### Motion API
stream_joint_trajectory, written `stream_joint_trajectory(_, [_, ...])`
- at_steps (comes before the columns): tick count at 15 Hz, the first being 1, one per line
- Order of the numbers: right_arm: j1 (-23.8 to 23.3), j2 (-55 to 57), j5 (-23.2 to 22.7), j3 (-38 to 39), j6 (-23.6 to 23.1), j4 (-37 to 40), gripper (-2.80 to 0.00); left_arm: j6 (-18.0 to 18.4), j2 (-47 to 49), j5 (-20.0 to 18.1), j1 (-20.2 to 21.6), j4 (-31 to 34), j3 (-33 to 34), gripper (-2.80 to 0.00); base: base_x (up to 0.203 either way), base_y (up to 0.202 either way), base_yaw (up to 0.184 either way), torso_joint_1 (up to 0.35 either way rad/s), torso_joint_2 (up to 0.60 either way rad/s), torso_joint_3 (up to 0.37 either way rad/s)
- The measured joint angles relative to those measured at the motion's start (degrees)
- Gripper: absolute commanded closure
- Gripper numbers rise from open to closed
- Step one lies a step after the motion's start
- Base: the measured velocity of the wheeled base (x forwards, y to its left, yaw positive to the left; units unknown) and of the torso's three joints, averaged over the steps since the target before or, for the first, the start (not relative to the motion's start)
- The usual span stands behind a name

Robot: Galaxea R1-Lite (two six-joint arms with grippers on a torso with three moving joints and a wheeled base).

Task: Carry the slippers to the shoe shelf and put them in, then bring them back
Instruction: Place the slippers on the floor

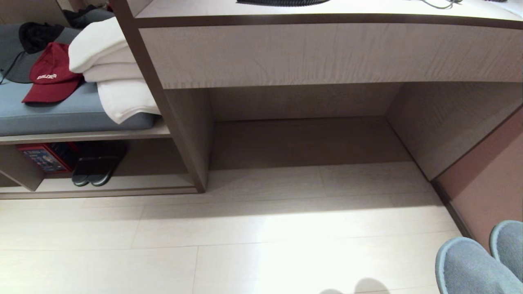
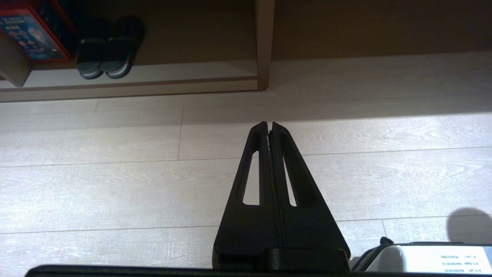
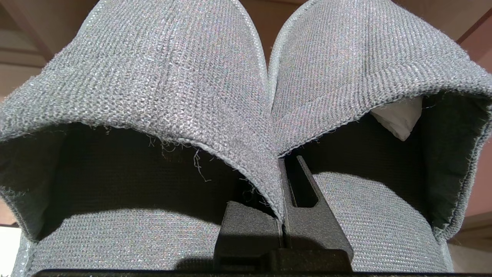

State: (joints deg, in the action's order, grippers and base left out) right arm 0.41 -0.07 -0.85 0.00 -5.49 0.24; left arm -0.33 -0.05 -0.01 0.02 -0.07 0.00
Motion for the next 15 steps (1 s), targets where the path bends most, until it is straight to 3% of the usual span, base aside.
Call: stream_joint_trajectory(15, [0.0,0.0,0.01,0.0,-0.02,0.0,0.0,-0.09,0.0,0.01,0.0,0.0,0.0,0.0,0.0,0.0,0.0,0.003,0.0,-0.197])
